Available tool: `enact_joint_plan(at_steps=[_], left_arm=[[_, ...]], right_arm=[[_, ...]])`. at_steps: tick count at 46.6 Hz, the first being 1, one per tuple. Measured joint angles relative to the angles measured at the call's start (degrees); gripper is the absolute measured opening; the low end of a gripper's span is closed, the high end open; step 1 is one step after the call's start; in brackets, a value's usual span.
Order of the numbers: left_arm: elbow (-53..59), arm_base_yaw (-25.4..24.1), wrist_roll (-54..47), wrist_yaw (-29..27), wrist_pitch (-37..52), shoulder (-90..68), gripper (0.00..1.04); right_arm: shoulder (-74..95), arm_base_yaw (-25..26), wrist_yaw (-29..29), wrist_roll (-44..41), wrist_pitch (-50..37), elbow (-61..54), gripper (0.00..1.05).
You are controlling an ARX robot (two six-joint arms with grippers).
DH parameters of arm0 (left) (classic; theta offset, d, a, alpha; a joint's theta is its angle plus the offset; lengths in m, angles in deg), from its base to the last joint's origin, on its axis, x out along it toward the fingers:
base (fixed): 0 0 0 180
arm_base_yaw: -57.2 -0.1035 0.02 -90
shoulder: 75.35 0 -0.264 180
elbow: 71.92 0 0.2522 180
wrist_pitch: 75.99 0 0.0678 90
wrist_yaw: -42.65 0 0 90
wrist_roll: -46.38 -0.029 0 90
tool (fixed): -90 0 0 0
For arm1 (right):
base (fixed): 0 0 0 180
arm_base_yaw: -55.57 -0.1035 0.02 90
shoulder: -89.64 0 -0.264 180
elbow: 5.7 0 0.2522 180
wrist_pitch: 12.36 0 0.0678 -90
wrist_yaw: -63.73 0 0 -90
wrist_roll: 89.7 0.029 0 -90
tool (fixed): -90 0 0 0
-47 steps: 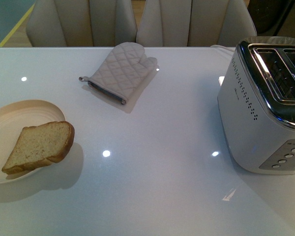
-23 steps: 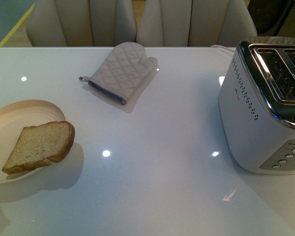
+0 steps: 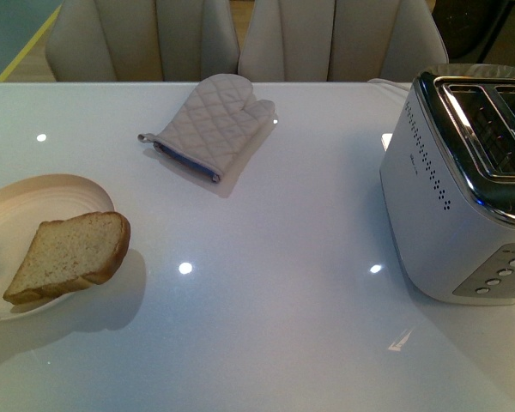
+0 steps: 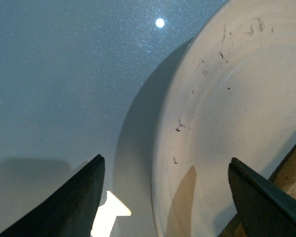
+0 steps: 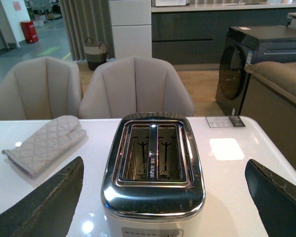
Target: Put bread into toaster
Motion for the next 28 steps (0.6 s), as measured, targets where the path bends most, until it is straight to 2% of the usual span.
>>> enact_joint_plan(at_steps=[17,22,28], left_arm=[[-0.9,2.1,0.4,-0.2,0.0,-2.1,0.24],[-0.2,2.8,0.9,0.3,0.8,-2.1,0.06],[1.0,4.4,2.3,1.1,1.7,-1.7,0.04]], right_arm=[[0.0,0.0,0.0,0.0,0.0,0.0,0.96],[0.0,0.0,0.0,0.0,0.0,0.0,0.96],[0.0,0.0,0.0,0.0,0.0,0.0,0.96]])
